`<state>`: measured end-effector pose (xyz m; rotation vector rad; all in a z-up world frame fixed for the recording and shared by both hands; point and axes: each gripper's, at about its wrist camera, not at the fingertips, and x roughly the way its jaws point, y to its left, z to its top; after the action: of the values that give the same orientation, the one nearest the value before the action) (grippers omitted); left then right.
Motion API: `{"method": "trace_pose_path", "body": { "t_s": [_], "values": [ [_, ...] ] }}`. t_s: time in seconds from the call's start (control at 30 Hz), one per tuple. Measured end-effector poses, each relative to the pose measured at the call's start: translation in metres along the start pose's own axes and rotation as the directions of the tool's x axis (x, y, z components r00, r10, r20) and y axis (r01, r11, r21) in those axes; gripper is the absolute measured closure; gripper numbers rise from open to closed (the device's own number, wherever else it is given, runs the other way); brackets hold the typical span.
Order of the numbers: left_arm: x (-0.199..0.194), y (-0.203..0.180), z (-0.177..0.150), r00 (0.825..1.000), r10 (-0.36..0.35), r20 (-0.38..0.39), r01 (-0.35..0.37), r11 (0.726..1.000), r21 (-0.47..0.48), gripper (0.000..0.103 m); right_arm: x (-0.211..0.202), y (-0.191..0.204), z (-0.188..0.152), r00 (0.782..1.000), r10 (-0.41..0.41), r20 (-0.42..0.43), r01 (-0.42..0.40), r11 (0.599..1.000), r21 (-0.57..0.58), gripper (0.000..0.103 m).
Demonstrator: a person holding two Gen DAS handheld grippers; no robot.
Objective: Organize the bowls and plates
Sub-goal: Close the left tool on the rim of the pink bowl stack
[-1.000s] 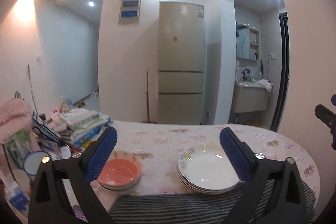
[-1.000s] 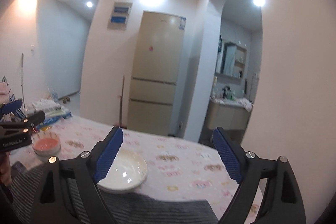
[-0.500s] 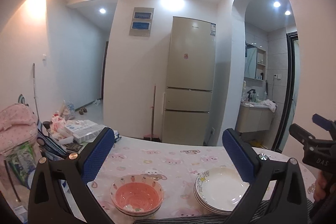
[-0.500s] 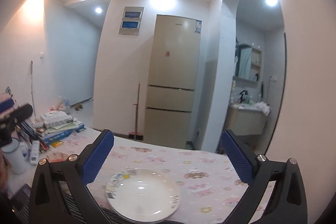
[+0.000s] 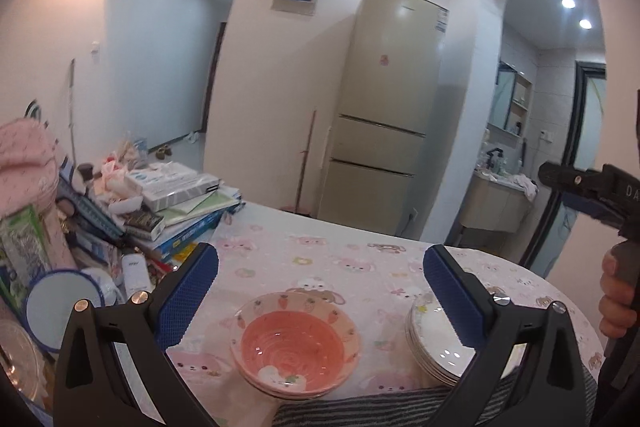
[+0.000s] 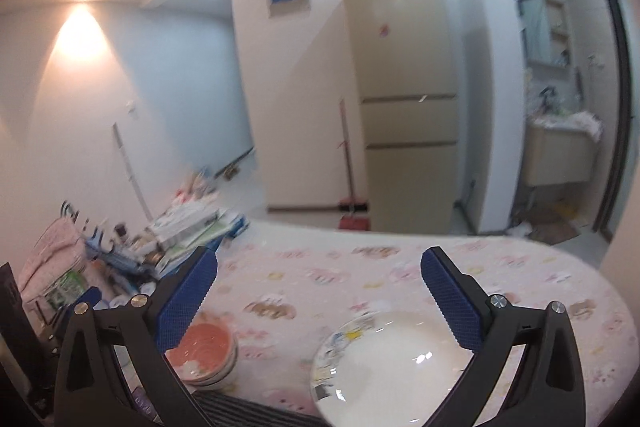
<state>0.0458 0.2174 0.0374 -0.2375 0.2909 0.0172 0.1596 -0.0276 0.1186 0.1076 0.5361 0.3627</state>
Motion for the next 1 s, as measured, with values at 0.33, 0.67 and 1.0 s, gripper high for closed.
{"method": "trace_pose_path", "body": {
  "t_s": [0.33, 0.67, 1.0],
  "values": [
    [0.028, 0.037, -0.024, 1.0, 0.002, 0.01, -0.001, 0.996, -0.091, 0.001, 0.083, 0.04, -0.026, 0.964, 0.187, -0.188, -0.157, 0.974, 0.164, 0.0],
    [0.061, 0.074, -0.056, 0.99, -0.061, -0.129, 0.018, 0.949, -0.315, 0.001, 0.141, 0.043, -0.075, 0.869, 0.277, -0.41, -0.2, 0.955, 0.221, 0.0],
    [0.079, 0.083, -0.072, 0.959, -0.126, -0.256, 0.015, 0.918, -0.396, 0.029, 0.188, 0.042, -0.118, 0.745, 0.384, -0.546, -0.206, 0.91, 0.359, 0.012]
  ]
}}
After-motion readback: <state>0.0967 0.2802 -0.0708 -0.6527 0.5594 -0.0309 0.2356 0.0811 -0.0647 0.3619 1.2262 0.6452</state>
